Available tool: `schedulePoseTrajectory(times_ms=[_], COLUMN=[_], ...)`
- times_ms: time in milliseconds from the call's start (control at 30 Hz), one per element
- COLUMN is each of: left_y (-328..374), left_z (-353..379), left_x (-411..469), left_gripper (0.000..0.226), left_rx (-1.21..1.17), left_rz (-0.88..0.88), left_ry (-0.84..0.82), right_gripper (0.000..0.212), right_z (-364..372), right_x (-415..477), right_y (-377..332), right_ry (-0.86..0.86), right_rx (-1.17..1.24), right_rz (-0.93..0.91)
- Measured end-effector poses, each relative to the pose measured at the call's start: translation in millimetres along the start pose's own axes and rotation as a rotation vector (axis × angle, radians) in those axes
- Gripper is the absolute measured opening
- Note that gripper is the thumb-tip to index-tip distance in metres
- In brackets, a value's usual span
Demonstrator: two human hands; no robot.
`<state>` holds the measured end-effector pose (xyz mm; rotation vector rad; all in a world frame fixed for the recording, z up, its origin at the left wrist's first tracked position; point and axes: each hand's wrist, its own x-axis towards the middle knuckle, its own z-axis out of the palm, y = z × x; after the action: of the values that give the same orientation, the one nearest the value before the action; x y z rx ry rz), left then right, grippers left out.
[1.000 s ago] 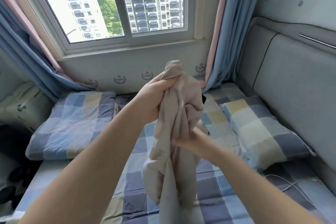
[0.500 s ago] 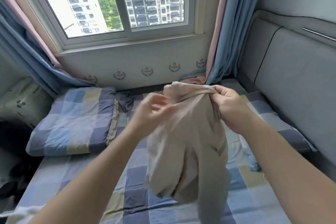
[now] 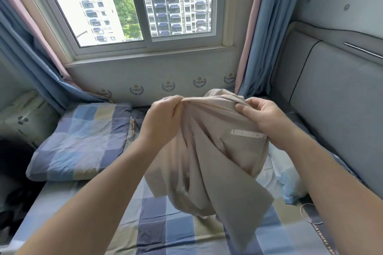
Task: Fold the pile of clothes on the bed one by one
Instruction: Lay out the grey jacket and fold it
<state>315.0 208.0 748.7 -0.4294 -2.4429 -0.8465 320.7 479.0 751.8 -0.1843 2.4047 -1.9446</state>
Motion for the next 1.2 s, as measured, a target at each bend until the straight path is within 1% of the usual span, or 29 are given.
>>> schedulePoseTrajectory(times_ms=[33,100,133,167,200,233,267,367,400,433,467,500,533,567,600,633,667,700,733,767,833,900,933,1000,1067,1100,1133,1167,1200], left_y=[1.2,6.7,8.8,9.5,7.5,3.1,-2.9,-14.8,-10.3,-2.3,7.0,20.3,33.9,44.7,48.2,46.1,40.6,35.6,30.5,25.7,19.2,15.7,15.8,22.4,29.9,32.8,34.6,36.1,34.9], left_z=[-3.9,-7.5,-7.3,-7.5,-9.1,-11.4,-14.1,-15.7,-13.3,-10.4,-6.7,-4.6,-2.8,1.5,8.3,17.4,25.9,30.5,32.4,31.4,19.1,4.4,-1.1,-10.5,-19.1,-23.5,-28.4,-33.5,-37.6], left_x=[6.0,15.7,19.9,23.5,26.8,29.6,32.0,30.0,26.7,22.5,18.1,13.4,6.1,-1.1,-8.4,-15.2,-19.9,-22.5,-22.3,-19.9,-9.6,2.3,8.1,17.9,26.7,32.0,37.5,42.6,47.4], left_gripper=[0.025,0.027,0.029,0.030,0.031,0.032,0.032,0.018,0.014,0.014,0.015,0.018,0.022,0.026,0.027,0.022,0.014,0.015,0.020,0.023,0.027,0.030,0.030,0.030,0.029,0.028,0.027,0.026,0.025], left_rx=[-0.048,-0.294,-0.421,-0.501,-0.518,-0.482,-0.395,0.034,0.115,0.119,0.030,-0.119,-0.257,-0.332,-0.332,-0.283,-0.263,-0.315,-0.416,-0.500,-0.542,-0.602,-0.687,-0.869,-0.985,-1.023,-1.036,-1.022,-0.981], left_rz=[-0.072,-0.281,-0.371,-0.432,-0.463,-0.467,-0.455,-0.395,-0.362,-0.309,-0.236,-0.178,-0.160,-0.172,-0.189,-0.206,-0.236,-0.294,-0.368,-0.438,-0.501,-0.566,-0.615,-0.677,-0.659,-0.631,-0.604,-0.577,-0.559], left_ry=[0.048,0.086,0.082,0.085,0.095,0.105,0.111,0.094,0.086,0.081,0.041,-0.069,-0.244,-0.447,-0.611,-0.673,-0.649,-0.583,-0.488,-0.376,-0.161,-0.005,0.024,-0.003,-0.040,-0.043,-0.043,-0.041,-0.038], right_gripper=[0.020,0.018,0.012,0.006,0.008,0.015,0.023,0.037,0.039,0.040,0.040,0.040,0.037,0.033,0.030,0.028,0.029,0.030,0.030,0.031,0.032,0.035,0.035,0.036,0.040,0.043,0.041,0.034,0.021], right_z=[-2.9,-6.5,-7.3,-8.4,-11.3,-14.1,-15.8,-9.0,-3.7,2.3,7.0,10.2,14.1,16.1,17.2,16.7,15.1,12.5,7.0,0.0,-15.6,-26.5,-28.9,-27.2,-22.7,-19.7,-16.5,-13.7,-11.6], right_x=[-1.5,-4.1,-4.4,-3.5,-1.7,-0.5,-0.6,-2.5,-2.7,-3.1,-2.1,0.0,1.5,2.5,3.8,6.1,8.4,9.7,11.6,12.5,11.1,9.8,9.6,6.8,3.1,0.3,-3.9,-7.5,-9.5], right_y=[-2.5,-5.6,-6.0,-6.2,-4.6,-2.6,-2.6,-10.6,-14.7,-19.1,-22.3,-25.5,-29.6,-33.3,-35.1,-35.4,-35.0,-33.7,-29.9,-26.0,-18.6,-11.2,-7.6,-3.2,1.3,4.5,6.7,9.5,12.4], right_ry=[-0.111,-0.315,-0.350,-0.335,-0.307,-0.288,-0.282,-0.292,-0.282,-0.261,-0.223,-0.172,-0.127,-0.087,-0.055,-0.028,-0.005,0.011,0.038,0.074,0.115,0.085,0.070,0.047,-0.002,-0.060,-0.145,-0.224,-0.264], right_rx=[-0.050,-0.200,-0.281,-0.342,-0.375,-0.351,-0.253,0.189,0.262,0.299,0.323,0.355,0.388,0.422,0.445,0.457,0.450,0.419,0.333,0.194,-0.127,-0.311,-0.345,-0.335,-0.263,-0.251,-0.278,-0.334,-0.388], right_rz=[0.030,0.092,0.105,0.097,0.078,0.067,0.075,0.162,0.169,0.167,0.160,0.154,0.145,0.142,0.137,0.137,0.133,0.120,0.082,0.027,-0.089,-0.117,-0.102,-0.070,-0.035,-0.008,0.020,0.046,0.059])
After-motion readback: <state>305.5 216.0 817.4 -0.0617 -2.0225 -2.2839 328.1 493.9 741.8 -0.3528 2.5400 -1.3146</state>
